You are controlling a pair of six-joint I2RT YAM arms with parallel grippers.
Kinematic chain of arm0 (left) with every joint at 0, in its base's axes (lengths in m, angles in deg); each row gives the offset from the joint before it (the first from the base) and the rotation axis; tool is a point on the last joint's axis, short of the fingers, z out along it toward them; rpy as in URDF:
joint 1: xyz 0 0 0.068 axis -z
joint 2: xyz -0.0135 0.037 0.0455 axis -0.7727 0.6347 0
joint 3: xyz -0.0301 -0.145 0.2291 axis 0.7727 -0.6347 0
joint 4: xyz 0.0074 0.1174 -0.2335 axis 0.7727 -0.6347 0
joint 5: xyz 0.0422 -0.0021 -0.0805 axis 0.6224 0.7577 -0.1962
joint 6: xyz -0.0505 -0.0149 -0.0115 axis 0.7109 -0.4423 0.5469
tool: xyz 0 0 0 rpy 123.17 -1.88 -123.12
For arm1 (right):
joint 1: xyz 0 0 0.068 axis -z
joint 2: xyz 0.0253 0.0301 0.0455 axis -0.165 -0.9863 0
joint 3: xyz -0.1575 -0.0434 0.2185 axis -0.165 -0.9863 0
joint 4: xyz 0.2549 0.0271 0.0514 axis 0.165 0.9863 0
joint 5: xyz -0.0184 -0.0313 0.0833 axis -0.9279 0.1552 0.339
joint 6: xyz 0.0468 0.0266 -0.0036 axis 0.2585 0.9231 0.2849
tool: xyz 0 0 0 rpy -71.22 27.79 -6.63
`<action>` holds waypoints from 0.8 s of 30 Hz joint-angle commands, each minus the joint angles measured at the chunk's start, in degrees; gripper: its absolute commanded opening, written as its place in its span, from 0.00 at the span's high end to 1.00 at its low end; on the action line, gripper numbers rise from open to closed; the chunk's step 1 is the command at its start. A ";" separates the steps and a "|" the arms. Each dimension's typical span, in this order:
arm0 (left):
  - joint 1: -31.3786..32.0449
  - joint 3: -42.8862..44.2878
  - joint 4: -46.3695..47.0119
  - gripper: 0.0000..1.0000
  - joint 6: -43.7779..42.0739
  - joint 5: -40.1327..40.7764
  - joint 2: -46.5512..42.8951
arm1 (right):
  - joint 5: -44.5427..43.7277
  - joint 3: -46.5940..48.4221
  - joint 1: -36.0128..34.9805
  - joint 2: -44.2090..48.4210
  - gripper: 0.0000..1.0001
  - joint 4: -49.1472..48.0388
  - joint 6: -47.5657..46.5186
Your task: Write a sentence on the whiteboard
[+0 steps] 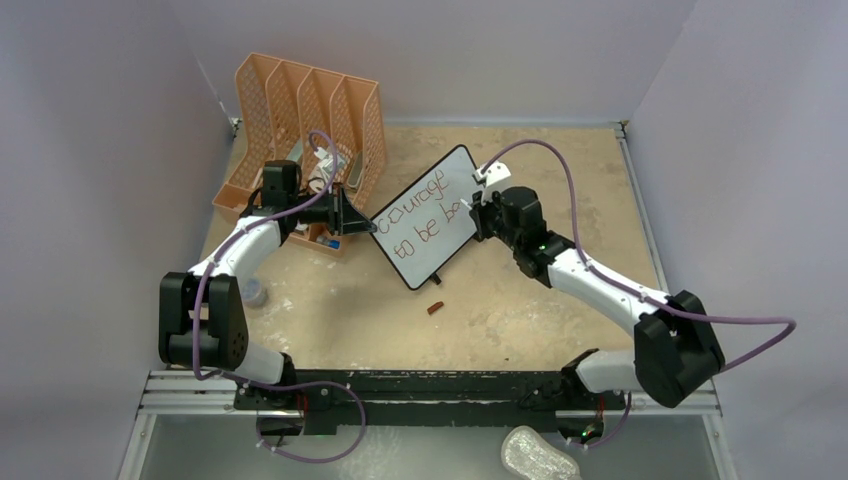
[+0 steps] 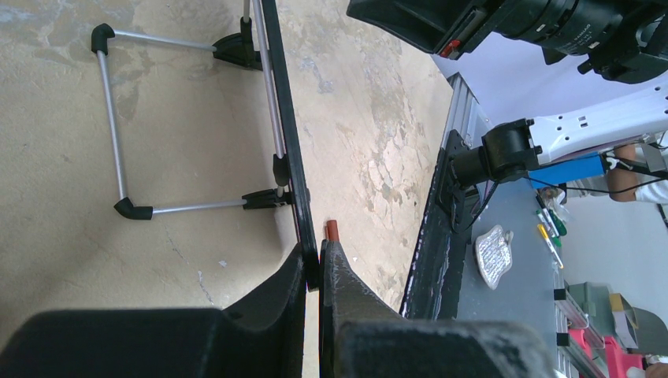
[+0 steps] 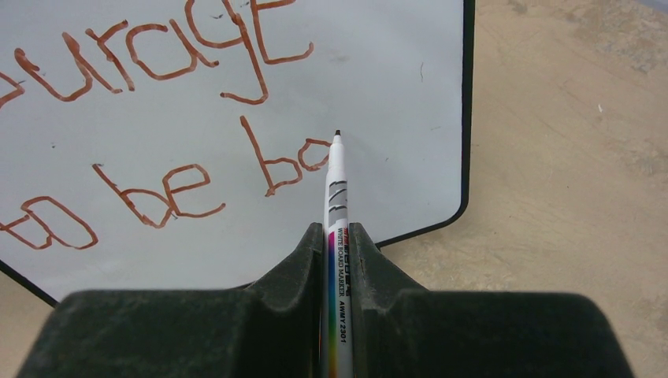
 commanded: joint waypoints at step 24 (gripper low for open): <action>0.12 0.41 -1.14 1.00 -3.18 2.22 1.16 | 1.92 5.45 0.70 -4.34 1.00 -3.63 -3.07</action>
